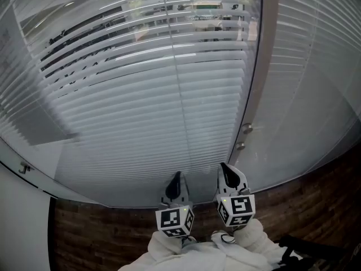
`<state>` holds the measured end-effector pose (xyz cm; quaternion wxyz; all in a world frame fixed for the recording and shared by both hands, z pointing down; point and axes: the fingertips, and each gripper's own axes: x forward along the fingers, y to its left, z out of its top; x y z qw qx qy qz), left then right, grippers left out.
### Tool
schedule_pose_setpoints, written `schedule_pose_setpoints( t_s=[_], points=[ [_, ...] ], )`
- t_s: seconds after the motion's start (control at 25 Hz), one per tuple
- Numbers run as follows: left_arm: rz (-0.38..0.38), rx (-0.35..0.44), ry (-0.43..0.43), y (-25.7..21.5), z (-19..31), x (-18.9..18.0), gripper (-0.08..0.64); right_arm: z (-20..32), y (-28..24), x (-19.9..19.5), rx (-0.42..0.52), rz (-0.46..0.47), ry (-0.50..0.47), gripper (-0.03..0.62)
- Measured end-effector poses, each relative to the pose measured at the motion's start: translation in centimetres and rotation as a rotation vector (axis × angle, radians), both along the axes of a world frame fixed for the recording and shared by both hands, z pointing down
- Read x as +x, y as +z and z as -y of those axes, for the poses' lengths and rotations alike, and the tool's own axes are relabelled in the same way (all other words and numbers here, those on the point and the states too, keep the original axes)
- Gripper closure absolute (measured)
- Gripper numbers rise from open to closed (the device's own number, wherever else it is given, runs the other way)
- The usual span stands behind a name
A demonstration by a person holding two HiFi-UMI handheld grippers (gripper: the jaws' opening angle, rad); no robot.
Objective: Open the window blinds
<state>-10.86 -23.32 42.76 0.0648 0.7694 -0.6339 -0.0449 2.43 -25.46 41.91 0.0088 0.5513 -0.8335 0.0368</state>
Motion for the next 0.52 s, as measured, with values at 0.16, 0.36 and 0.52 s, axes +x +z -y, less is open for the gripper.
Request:
schedule_pose_setpoints(
  t_s=[0.16, 0.36, 0.52],
  points=[
    [0.000, -0.005, 0.000, 0.14, -0.09, 0.19, 0.561, 0.02, 0.20, 0.26, -0.004, 0.000, 0.003, 0.580],
    [-0.003, -0.012, 0.000, 0.33, -0.30, 0.52, 0.561, 0.01, 0.03, 0.68, 0.003, -0.010, 0.008, 0.580],
    [-0.004, -0.016, -0.005, 0.39, -0.53, 0.68, 0.561, -0.22, 0.09, 0.99, 0.001, -0.017, 0.010, 0.580]
  ],
)
